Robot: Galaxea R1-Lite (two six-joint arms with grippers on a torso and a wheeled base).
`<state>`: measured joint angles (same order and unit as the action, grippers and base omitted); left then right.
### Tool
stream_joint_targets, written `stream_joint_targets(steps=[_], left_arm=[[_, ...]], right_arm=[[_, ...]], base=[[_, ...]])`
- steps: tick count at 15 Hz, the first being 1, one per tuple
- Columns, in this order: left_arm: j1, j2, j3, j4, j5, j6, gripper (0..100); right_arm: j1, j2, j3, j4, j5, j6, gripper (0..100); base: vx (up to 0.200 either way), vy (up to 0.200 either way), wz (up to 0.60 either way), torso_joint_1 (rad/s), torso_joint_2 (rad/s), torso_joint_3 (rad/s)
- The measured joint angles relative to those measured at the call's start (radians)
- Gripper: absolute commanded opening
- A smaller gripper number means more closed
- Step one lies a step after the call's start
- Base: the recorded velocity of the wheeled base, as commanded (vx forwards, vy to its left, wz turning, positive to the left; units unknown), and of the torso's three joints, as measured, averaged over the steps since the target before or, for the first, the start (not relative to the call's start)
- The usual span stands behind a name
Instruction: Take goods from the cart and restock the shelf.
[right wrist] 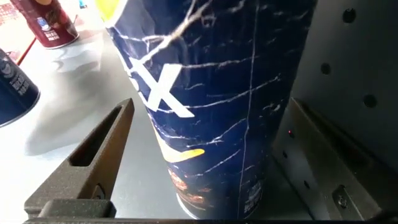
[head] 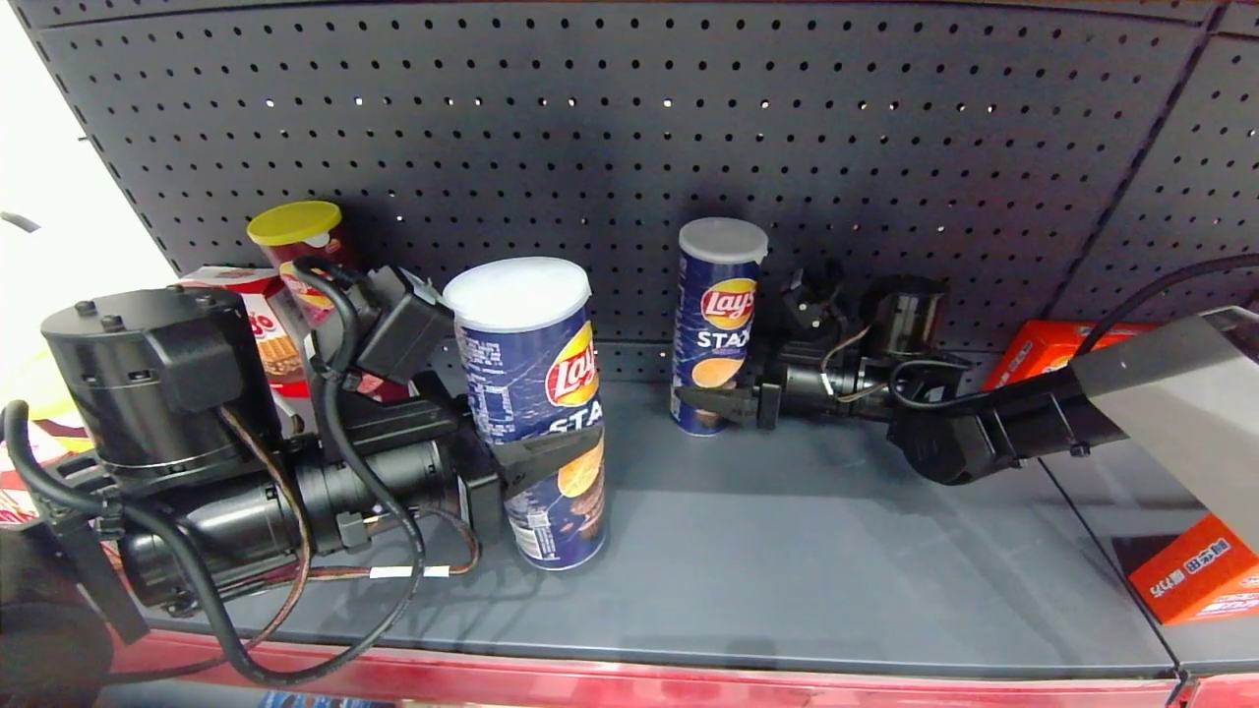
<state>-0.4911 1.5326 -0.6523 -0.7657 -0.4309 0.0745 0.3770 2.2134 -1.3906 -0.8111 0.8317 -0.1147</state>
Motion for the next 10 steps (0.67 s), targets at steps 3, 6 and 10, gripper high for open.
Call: stream_joint_targets(steps=[3,6,10], left_arm=[[0.000,0.005,0.000,-0.001,0.000,0.000,0],[0.001,0.006,-0.001,0.000,0.001,-0.001,0],[0.016,0.006,0.000,-0.008,0.000,0.000,0]], right_arm=[[0.003,0.016,-0.015,-0.018,-0.013,0.001,0],[0.014,0.010,0.007,-0.019,-0.020,0.000,0],[0.021,-0.068,0.091,-0.016,-0.041,0.001,0]], base=[[0.000,0.000,0.00,0.000,0.00,0.000],[0.000,0.000,0.00,0.000,0.00,0.000],[0.000,0.000,0.00,0.000,0.00,0.000]])
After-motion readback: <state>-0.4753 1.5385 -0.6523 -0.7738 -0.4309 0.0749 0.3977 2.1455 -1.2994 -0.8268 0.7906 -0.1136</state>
